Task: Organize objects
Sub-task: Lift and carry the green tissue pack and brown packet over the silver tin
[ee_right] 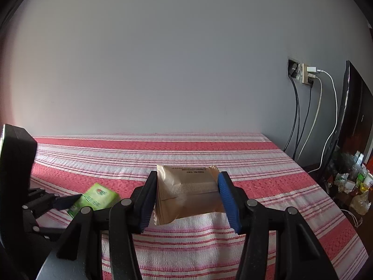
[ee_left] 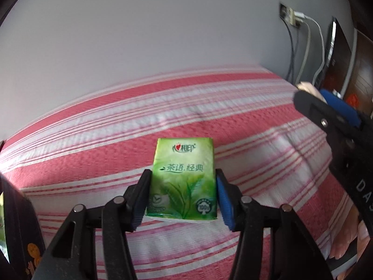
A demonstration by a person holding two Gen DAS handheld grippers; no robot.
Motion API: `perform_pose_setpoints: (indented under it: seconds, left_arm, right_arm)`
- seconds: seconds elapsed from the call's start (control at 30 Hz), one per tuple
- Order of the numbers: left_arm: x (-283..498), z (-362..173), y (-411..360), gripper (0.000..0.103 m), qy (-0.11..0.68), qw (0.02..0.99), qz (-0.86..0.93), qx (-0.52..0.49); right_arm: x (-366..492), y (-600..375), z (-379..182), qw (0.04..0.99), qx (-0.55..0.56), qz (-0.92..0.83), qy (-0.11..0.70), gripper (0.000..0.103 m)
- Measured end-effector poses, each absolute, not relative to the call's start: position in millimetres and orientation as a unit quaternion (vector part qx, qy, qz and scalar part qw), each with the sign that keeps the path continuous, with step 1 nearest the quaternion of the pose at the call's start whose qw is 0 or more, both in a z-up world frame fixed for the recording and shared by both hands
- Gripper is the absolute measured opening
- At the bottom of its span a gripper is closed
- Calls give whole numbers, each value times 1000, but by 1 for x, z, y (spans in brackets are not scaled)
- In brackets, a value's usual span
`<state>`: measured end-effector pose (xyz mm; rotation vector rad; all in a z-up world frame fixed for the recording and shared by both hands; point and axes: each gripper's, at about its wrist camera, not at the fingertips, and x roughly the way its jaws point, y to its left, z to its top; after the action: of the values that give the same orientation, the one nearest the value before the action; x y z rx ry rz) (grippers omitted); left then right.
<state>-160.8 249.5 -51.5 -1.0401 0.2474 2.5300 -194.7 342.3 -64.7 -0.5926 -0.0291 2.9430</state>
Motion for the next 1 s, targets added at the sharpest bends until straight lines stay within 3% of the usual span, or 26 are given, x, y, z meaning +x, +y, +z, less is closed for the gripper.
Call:
perform_pose_setpoints:
  seconds: [0.37,1.0]
  left_arm:
    - [-146,-36,213,53,91,113,941,-304]
    - [-111,-24,165,53,47,78,967,-239]
  right_arm:
    - [-184,326,-62,58,-169,984,-12,55]
    - [-167,291,-59,10,-136,991,-11,55]
